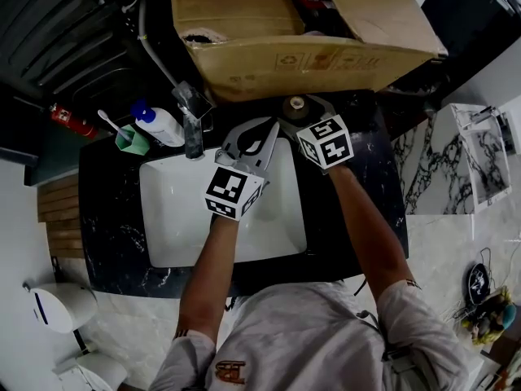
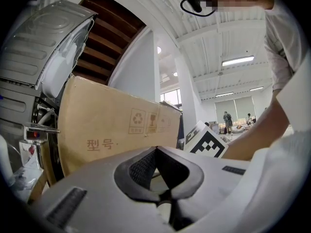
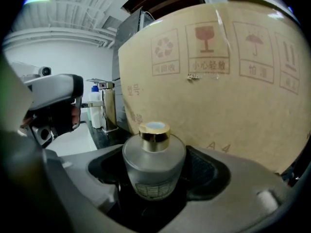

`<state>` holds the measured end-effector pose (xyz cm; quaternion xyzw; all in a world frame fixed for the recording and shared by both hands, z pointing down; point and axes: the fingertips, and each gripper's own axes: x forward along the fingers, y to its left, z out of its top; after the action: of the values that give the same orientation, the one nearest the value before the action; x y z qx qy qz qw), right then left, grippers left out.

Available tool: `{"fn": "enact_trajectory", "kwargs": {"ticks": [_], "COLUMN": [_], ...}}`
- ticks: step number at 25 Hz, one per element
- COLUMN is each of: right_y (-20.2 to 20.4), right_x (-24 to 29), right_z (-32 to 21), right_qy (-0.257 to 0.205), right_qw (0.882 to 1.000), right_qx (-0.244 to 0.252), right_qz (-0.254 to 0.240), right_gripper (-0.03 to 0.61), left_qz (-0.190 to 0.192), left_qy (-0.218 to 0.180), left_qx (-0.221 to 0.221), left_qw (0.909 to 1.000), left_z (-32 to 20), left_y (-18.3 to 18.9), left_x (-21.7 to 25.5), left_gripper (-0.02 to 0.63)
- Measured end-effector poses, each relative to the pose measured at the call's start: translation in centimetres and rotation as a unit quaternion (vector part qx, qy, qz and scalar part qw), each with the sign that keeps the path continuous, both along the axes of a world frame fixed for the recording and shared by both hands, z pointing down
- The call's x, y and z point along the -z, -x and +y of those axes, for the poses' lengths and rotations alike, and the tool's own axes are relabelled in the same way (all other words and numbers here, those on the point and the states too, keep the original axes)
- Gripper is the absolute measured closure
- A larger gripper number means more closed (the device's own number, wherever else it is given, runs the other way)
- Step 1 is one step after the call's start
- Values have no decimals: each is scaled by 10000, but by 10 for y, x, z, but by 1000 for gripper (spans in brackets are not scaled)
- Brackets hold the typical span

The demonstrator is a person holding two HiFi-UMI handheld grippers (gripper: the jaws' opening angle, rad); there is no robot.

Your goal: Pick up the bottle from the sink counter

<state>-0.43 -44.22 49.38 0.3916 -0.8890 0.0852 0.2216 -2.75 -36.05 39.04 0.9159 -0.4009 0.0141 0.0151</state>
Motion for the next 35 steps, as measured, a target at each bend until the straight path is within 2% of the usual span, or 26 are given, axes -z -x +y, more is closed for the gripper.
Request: {"fn": "enact_trajectory", "kwargs": {"ticks": [14, 22, 35], "right_y": [3, 0, -14], "right_x": [-7, -1, 65], "right_z": [-2, 4, 30], "right_qy": [117, -5, -415], "right_qw": [9999, 10000, 9989], "right_qx": [51, 12, 57], "right_qz": [45, 77, -213], "right_gripper": [245, 247, 247], "left_qz": [9, -2, -17], "left_qy": [17, -18, -133], "left_qx": [53, 105, 122], "left_qw": [10000, 9999, 9998], "left_z": [1, 6, 26], "left_y": [5, 7, 3], "left_x": [-3, 1, 18], "left_gripper": [614, 614, 614]}}
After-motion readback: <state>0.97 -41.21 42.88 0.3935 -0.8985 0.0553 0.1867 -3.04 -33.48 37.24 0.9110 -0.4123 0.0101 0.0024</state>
